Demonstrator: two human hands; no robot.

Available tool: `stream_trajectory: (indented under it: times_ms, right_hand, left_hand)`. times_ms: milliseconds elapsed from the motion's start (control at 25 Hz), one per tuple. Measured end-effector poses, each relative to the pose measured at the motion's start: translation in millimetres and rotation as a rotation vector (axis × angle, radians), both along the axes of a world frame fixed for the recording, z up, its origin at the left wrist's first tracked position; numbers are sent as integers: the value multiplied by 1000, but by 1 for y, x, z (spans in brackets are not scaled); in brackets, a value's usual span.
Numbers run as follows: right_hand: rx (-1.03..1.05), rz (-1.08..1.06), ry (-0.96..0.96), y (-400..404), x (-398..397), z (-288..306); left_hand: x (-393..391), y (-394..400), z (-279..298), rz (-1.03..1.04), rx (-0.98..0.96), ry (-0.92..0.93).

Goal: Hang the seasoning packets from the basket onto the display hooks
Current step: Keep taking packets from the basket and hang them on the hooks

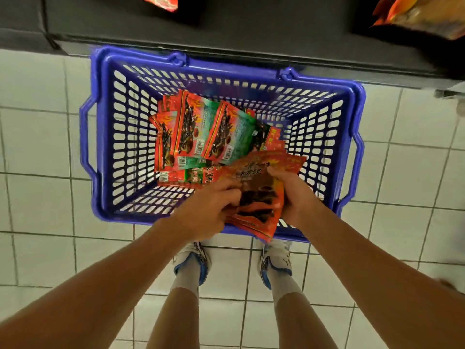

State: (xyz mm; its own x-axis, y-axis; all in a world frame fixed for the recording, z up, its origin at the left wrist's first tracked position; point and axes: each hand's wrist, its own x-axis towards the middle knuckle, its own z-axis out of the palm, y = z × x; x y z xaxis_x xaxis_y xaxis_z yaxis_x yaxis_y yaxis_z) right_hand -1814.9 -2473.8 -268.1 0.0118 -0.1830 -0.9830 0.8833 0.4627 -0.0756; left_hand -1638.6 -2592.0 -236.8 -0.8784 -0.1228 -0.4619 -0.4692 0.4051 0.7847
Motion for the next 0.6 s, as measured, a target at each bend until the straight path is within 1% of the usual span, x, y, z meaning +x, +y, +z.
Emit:
stream_trajectory:
  times_ms: [80, 120, 160, 240, 280, 320, 360, 400, 440, 480, 600]
  right_hand:
    - [1, 50, 52, 1, -4, 29]
    - [-8, 73, 90, 2, -9, 45]
    - [-21, 106, 128, 1, -15, 61]
    - [-82, 182, 187, -3, -28, 101]
    - [-137, 211, 202, -7, -34, 122]
    - [-207, 237, 213, -14, -40, 147]
    - [-285, 261, 223, -21, -46, 172]
    - [-351, 283, 248, -30, -53, 200]
    - [-387, 298, 283, -38, -58, 226]
    - [-401, 305, 332, -47, -64, 252]
    - [-371, 331, 537, -69, -86, 343]
  left_hand:
    - [15, 3, 27, -35, -17, -41]
    - [19, 4, 43, -13, 11, -112]
    - [20, 2, 59, 71, 46, -183]
    - [8, -11, 97, 434, 42, -211]
    - [-3, -20, 118, 630, 66, -194]
    - [-14, -30, 140, 803, 169, -172]
    - [-26, -41, 162, 952, 350, -149]
    - [-38, -51, 186, 1065, 562, -123]
    - [-48, -59, 208, 1143, 723, -89]
    - [-58, -67, 232, 1196, 786, -40]
    - [-80, -82, 326, 1262, 674, 116]
